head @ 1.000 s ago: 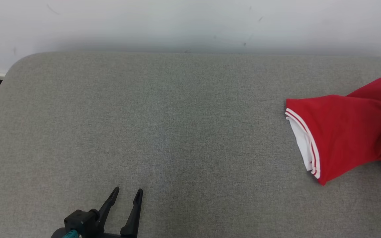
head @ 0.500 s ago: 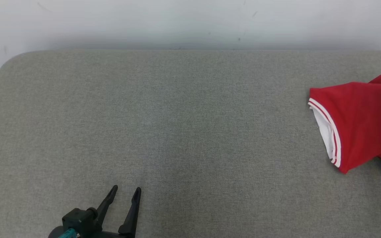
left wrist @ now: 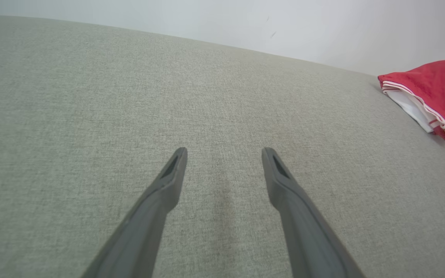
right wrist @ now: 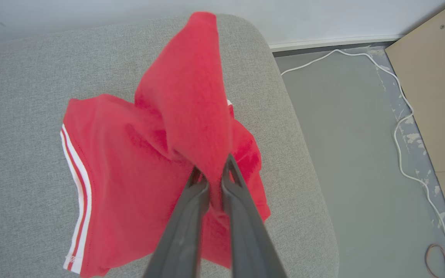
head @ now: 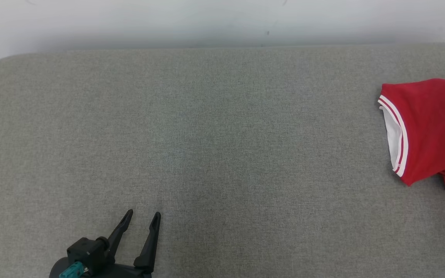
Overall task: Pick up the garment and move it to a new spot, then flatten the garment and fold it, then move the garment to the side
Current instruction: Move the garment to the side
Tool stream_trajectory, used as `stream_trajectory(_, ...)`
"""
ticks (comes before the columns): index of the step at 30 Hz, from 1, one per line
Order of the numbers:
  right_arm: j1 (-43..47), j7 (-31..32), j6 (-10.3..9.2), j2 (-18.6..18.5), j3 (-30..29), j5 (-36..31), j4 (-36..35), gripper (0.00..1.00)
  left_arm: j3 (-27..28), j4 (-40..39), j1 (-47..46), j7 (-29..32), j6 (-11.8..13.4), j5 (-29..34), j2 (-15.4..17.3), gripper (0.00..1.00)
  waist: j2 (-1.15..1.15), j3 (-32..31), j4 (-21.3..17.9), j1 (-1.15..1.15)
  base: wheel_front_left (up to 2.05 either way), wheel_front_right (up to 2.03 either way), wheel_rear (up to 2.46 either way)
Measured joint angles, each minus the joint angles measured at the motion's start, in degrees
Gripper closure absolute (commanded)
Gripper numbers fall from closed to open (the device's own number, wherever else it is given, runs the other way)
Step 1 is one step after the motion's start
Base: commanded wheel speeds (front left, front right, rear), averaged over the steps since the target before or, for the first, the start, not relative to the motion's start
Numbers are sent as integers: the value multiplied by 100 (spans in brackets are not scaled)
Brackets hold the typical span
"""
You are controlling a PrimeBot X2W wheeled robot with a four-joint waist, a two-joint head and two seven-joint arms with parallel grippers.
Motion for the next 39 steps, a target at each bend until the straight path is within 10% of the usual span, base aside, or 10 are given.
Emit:
stream_trajectory(22,29,200,0,-220,-122,-783,-154,100,49,-1,-104,1,-91,-1,48,0,-1,269,146,0,0,0,0)
stream_trajectory(23,30,202,0,-220,-119,-805,-152,64,51,-1,-106,1,-92,-1,48,0,-1,279,150,0,0,0,0)
stream_trajectory(24,35,204,0,-221,-103,-847,-153,0,51,0,-107,1,-91,-1,48,0,-1,285,153,0,0,0,0)
stream_trajectory(39,62,-316,171,123,-280,-588,-327,0,-9,276,-202,-1,-92,-18,-78,0,-1,-138,123,0,0,0,0)
